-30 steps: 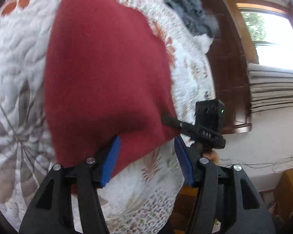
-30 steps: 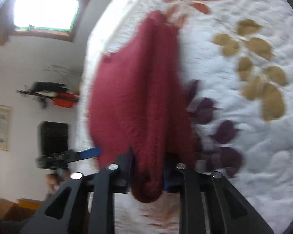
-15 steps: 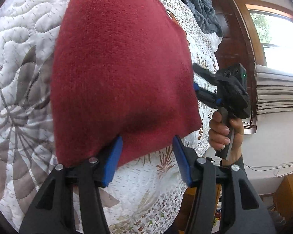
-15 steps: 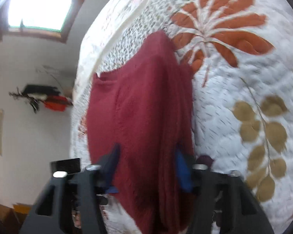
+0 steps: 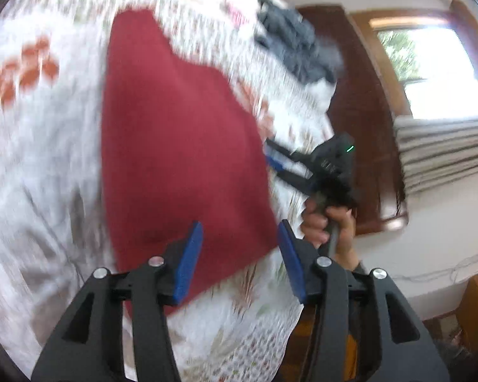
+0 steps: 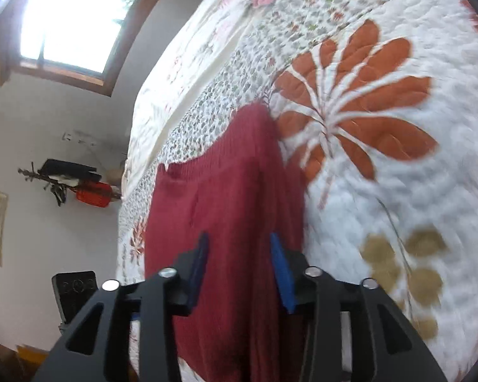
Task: Fold small clothes
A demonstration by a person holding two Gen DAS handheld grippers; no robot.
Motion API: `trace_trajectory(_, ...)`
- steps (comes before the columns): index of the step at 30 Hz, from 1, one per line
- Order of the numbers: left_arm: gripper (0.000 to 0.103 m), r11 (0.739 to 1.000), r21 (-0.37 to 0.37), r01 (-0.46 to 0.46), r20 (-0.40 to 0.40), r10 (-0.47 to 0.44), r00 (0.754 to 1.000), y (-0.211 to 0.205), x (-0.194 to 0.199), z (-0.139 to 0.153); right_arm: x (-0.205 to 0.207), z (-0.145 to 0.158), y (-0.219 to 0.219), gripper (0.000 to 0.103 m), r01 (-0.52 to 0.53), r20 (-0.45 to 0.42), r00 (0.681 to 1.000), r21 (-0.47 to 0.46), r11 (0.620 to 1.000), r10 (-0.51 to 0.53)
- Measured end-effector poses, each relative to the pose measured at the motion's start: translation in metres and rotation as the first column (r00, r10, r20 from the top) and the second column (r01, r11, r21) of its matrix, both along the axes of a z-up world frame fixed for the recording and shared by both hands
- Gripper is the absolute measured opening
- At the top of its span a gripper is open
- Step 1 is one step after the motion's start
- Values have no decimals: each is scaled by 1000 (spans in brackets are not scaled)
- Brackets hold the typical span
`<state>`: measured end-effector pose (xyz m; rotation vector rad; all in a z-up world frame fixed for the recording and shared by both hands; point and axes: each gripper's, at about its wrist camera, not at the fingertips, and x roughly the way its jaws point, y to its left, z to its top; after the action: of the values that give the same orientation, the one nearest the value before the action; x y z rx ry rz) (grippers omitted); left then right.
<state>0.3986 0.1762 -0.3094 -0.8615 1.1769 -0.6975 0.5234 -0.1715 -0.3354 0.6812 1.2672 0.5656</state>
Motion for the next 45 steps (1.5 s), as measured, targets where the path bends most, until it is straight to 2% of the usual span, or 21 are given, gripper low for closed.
trace_trajectory(1,51,1000,-15,-9,6,9,1000,3,8,2,7,-3,3,46,-5,-11,1000,-9,1000,5)
trace_trajectory(3,52,1000,-10,-6,3,6,1000,3,24,-3,17,-9,14,15,-35,-4,999,-63,997,35)
trace_trajectory(5,49,998,59,31,-46,-28,999,-8,39,-23,20,-19,10,15,-32,-10,999,-133,991,31)
trace_trajectory(8,46,991,114,77,-76,-69,995,-21,50,-46,19,-25,11,14,-36,-11,999,-147,989,35)
trace_trajectory(12,54,992,96,79,-35,-76,996,-16,52,-23,4,16,15,22,-39,101,993,-177,983,58)
trace_trajectory(15,57,991,103,90,20,-93,996,-19,50,-7,-15,43,34,22,-147,157,972,-166,975,174)
trace_trajectory(17,51,977,182,108,-32,-104,994,-28,57,-23,-27,34,52,19,-242,123,954,-222,944,274)
trace_trajectory(20,41,972,201,120,-85,-105,991,-29,63,-41,-33,9,50,0,-258,68,953,-327,909,295)
trace_trajectory(22,44,975,193,107,-84,-93,992,-24,62,-34,-40,17,38,0,-233,74,961,-301,925,267)
trace_trajectory(23,52,980,173,97,-62,-87,994,-21,57,-23,-47,28,37,5,-234,103,957,-282,931,271)
trace_trajectory(26,55,981,159,112,-4,-113,994,-22,39,-8,-71,47,43,5,-273,155,938,-220,937,310)
trace_trajectory(29,48,965,237,116,-42,-109,993,-29,31,-27,-82,19,59,0,-314,94,930,-304,899,356)
trace_trajectory(31,44,972,221,81,-60,-69,996,-23,29,-32,-85,5,56,0,-304,78,937,-301,904,341)
trace_trajectory(32,49,978,203,53,-63,-41,997,-18,27,-27,-84,9,56,0,-296,76,941,-289,910,330)
trace_trajectory(33,56,982,185,30,-49,-21,999,-13,23,-19,-84,16,53,3,-289,80,944,-267,919,320)
trace_trajectory(35,85,988,149,-35,17,33,999,4,6,0,-79,36,35,15,-243,121,955,-192,951,269)
trace_trajectory(37,92,981,172,-93,52,85,995,21,-9,7,-66,45,11,45,-167,109,978,-126,978,181)
trace_trajectory(38,92,971,206,-120,48,112,993,34,-19,4,-56,45,-6,67,-107,81,990,-94,990,114)
trace_trajectory(39,92,969,215,-124,31,120,992,40,-23,-1,-49,42,-16,82,-81,60,995,-72,994,85)
trace_trajectory(42,91,968,220,-118,-53,132,990,58,-38,-24,-20,11,-47,83,-9,-99,995,80,997,17)
trace_trajectory(45,91,981,165,-107,-74,120,990,61,-42,-39,3,-17,-46,83,-14,-184,982,162,987,44)
